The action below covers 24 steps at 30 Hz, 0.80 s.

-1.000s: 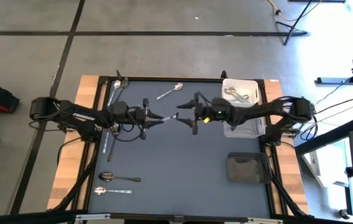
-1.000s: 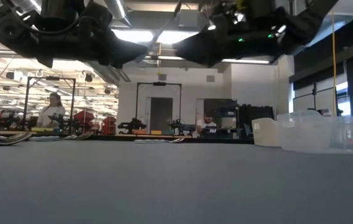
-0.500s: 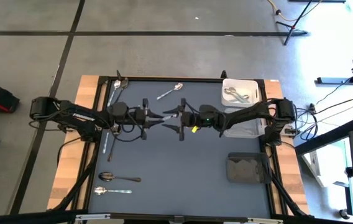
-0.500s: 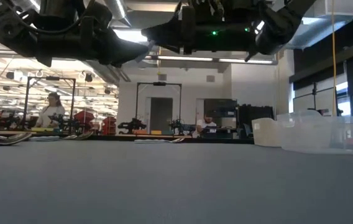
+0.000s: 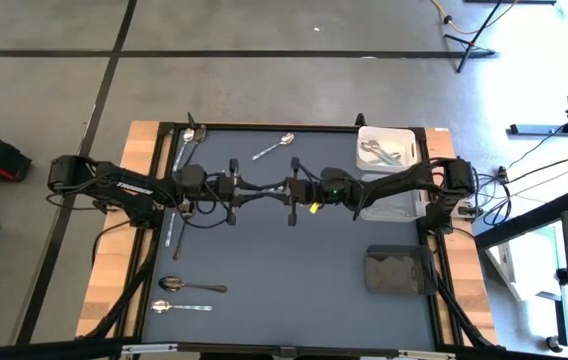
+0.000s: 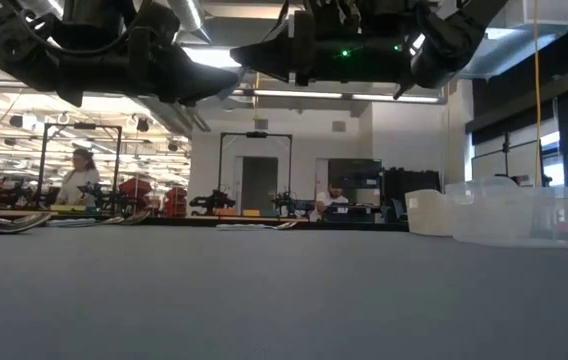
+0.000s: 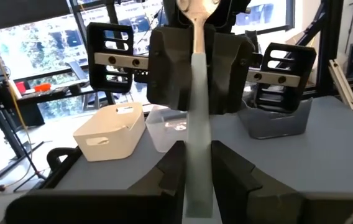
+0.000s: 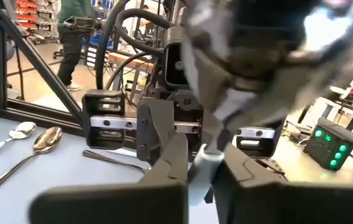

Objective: Sort silverware by color (type)
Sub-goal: Put the light blue spoon into the white bin

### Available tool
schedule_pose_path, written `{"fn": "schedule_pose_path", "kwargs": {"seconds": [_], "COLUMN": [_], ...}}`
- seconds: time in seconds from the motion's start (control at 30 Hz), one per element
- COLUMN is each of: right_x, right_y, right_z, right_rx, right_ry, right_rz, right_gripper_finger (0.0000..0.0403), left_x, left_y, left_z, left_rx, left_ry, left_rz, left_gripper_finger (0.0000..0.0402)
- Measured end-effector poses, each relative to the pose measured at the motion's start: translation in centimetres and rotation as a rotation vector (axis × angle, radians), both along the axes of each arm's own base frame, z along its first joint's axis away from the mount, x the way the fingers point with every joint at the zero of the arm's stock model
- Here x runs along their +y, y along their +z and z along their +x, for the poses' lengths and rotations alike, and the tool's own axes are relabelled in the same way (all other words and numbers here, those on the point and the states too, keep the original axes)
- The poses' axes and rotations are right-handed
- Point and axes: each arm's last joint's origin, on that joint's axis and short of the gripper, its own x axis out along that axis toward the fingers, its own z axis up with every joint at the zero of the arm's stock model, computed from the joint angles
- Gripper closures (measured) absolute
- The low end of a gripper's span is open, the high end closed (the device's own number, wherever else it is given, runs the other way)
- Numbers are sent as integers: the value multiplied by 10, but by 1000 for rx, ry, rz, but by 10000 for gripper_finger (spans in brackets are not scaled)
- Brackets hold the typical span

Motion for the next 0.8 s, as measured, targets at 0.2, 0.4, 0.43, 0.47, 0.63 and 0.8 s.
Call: {"fn": "schedule_pose_path", "kwargs": {"seconds": [0.2,0.4,0.43,0.47,0.63,0.8], "right_x": [-1,-4,-4,-6,-13,-17], "right_y": [-1,-1,-1,-1,4,12], "right_z": [0,0,0,0,-8,-19], "right_rx": [6,8,9,14,125,223], "right_ry": [-19,-34,-35,-44,-179,-351], "right_rz": [-11,-21,-18,-16,-34,-67], "right_gripper_finger": [371,394,393,390,383,392], "left_x": [0,4,5,6,12,19], "left_y": [0,0,0,-1,-7,-8], "left_z": [0,-1,-1,-1,-2,-4], "left_rx": [1,-3,-3,2,61,71], "left_ry": [1,14,17,20,98,148], "left_rz": [-36,-85,-85,-86,-137,-154], "left_gripper_finger": [330,266,257,250,238,239]}}
